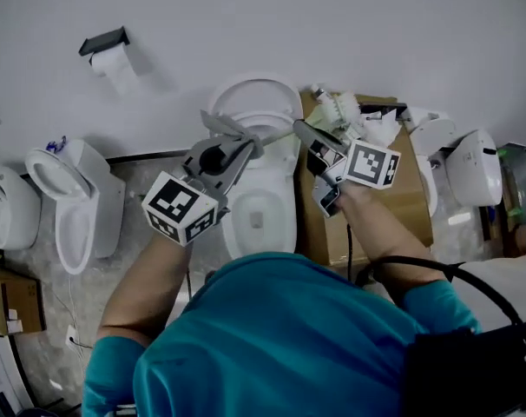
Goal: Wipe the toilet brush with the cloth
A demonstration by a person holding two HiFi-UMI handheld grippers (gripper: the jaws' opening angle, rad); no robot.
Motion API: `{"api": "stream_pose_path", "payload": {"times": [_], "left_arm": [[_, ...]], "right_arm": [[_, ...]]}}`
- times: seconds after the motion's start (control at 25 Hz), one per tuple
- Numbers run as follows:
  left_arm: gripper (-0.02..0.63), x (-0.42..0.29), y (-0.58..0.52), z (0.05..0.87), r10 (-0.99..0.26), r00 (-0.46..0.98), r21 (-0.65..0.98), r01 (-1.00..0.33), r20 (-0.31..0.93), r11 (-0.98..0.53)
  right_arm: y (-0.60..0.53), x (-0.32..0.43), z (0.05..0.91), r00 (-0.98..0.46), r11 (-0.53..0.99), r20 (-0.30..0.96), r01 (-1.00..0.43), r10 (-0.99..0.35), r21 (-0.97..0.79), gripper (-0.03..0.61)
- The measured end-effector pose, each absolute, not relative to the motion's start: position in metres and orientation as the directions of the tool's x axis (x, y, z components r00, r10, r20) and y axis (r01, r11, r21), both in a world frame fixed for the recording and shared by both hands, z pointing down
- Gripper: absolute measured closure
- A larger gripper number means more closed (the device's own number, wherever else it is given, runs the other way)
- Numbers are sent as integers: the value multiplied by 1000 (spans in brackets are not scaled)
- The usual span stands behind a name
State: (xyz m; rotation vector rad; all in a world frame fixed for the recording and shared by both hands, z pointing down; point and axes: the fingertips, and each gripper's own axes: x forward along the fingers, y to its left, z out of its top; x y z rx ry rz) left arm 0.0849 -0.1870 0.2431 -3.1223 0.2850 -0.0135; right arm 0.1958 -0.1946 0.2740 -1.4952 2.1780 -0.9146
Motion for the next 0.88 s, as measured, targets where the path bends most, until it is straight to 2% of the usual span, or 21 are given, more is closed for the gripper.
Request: {"api": "stream_pose_path", "payload": {"times": [0.2, 0.32, 0.52, 0.88], "left_arm": [[592, 138, -167, 201, -235, 967, -331, -192, 97, -924], [592, 148, -169, 191, -293, 947, -442, -210, 129, -872], [592, 148, -182, 188, -319, 936, -459, -220, 150, -861], [592, 150, -178, 179, -330, 927, -495, -205, 179, -844]], "right_arm": [[-188, 175, 242, -394, 271, 29, -681, -919, -680, 520], [-189, 171, 217, -397, 304, -35, -640, -917, -705, 520], [-190, 172, 186, -449, 413, -141, -597, -882, -687, 522], [-185, 188, 175, -458, 451, -205, -531, -865, -717, 522]]}}
